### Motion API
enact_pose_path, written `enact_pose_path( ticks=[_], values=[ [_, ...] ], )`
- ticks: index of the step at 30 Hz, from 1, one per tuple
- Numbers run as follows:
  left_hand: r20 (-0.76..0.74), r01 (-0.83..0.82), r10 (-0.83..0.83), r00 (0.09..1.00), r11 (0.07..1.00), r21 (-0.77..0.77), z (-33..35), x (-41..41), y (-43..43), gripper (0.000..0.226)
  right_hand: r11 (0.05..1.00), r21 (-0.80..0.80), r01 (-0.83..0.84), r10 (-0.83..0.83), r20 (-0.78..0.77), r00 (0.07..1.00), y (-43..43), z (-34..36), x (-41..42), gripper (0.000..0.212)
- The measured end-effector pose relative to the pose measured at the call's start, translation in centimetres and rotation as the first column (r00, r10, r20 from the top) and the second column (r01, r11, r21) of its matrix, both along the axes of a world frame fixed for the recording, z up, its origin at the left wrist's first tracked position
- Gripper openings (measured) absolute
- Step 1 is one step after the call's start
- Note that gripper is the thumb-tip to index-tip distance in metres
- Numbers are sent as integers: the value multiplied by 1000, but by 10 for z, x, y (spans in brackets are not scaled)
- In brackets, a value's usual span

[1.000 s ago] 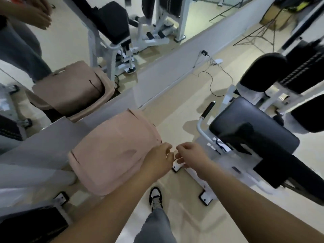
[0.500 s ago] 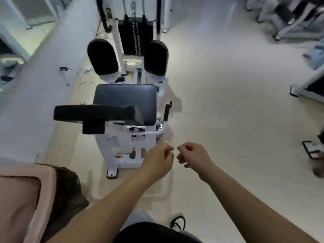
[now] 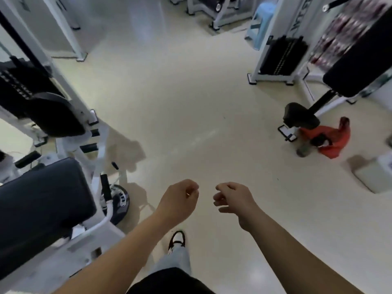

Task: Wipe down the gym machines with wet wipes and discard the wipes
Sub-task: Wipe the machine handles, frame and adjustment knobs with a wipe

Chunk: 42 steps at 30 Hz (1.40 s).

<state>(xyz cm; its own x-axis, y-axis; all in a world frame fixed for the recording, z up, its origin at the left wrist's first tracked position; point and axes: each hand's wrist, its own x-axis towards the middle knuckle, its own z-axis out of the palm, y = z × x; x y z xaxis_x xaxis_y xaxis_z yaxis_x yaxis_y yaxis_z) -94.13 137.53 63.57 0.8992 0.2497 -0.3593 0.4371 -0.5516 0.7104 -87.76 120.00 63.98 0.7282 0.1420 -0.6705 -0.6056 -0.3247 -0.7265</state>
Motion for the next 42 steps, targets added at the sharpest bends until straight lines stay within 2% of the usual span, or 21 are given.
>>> enact_pose_path(
  ticks=[6, 13, 20, 26, 29, 32, 36, 42],
  values=[
    [28, 247, -246, 969, 968, -35, 17, 165, -64, 16, 962, 22, 272, -272, 29, 962, -70, 14, 126, 18],
    [82, 535, -530, 844, 843, -50, 29, 337, -210, 16, 848, 34, 530, -531, 67, 845, -209, 28, 252, 19],
    [67, 631, -628, 775, 766, -124, 30, 473, -369, 14, 764, -14, 645, -640, 109, 760, -361, 40, 370, 19],
    [77, 713, -709, 701, 694, -99, 35, 575, -448, 17, 685, 19, 729, -727, 82, 681, -440, 46, 454, 22],
    [124, 773, -764, 634, 631, -67, 29, 630, -487, 19, 611, 48, 790, -790, 104, 604, -474, 49, 491, 22],
    [141, 818, -807, 573, 573, -45, 29, 671, -533, 14, 510, 72, 857, -859, 100, 503, -508, 59, 517, 21],
    [134, 880, -871, 473, 458, -127, 39, 701, -612, 17, 400, 94, 912, -915, 106, 390, -563, 68, 538, 22],
    [127, 933, -925, 357, 348, -92, 18, 713, -751, 21, 270, 100, 958, -961, 96, 261, -677, 55, 534, 20]
  ],
)
